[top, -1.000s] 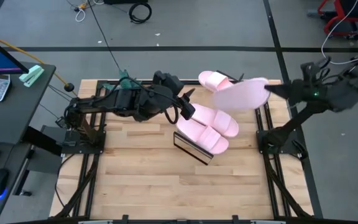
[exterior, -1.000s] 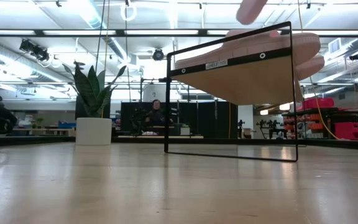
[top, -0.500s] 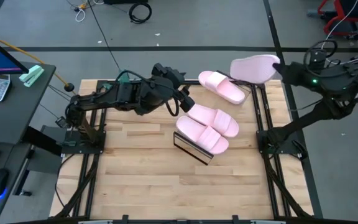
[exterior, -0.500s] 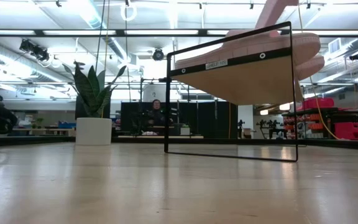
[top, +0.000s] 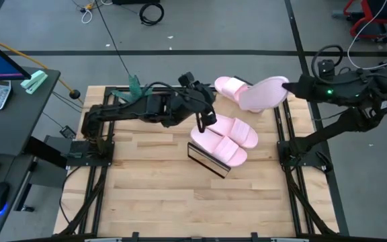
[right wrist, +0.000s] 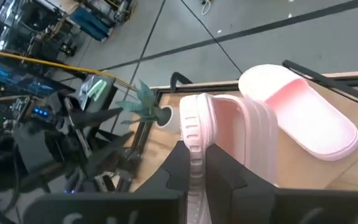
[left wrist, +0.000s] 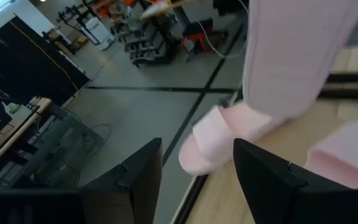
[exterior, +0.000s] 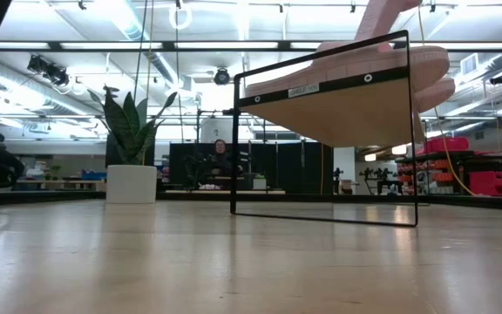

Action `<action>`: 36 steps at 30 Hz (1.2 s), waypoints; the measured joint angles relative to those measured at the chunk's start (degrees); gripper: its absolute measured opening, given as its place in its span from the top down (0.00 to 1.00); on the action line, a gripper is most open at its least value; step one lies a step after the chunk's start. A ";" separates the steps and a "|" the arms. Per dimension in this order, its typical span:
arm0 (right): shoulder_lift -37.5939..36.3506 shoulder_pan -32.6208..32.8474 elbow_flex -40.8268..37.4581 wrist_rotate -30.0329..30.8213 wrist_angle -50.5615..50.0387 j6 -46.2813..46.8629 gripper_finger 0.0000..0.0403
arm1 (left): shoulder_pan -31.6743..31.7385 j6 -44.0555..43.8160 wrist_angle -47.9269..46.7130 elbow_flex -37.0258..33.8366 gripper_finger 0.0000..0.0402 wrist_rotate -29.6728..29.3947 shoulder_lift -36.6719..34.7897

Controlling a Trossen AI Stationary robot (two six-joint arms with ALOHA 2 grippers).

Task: Pick and place slides into the shelf
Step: Put the pink slide on the shelf

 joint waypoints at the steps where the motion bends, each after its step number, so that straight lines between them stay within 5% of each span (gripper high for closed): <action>1: 0.00 -0.23 0.00 -0.14 0.00 0.37 0.93 | -0.02 0.02 -0.52 -0.03 0.50 0.07 0.10; 12: 0.93 -1.33 0.00 -0.37 7.94 -2.57 0.93 | 3.01 3.00 -1.23 0.01 0.49 0.92 1.46; 18: 0.80 -1.31 0.00 -1.62 21.40 -17.14 0.93 | 5.35 2.64 -0.49 -0.05 0.46 13.58 0.25; 25: -0.25 -1.33 0.00 -1.36 21.73 -25.56 0.93 | 7.24 -3.25 -0.76 0.03 0.48 28.19 -3.24; 36: -1.81 -1.31 0.00 -3.09 21.86 -27.37 0.93 | 8.54 -6.63 -1.28 0.03 0.50 29.53 -5.31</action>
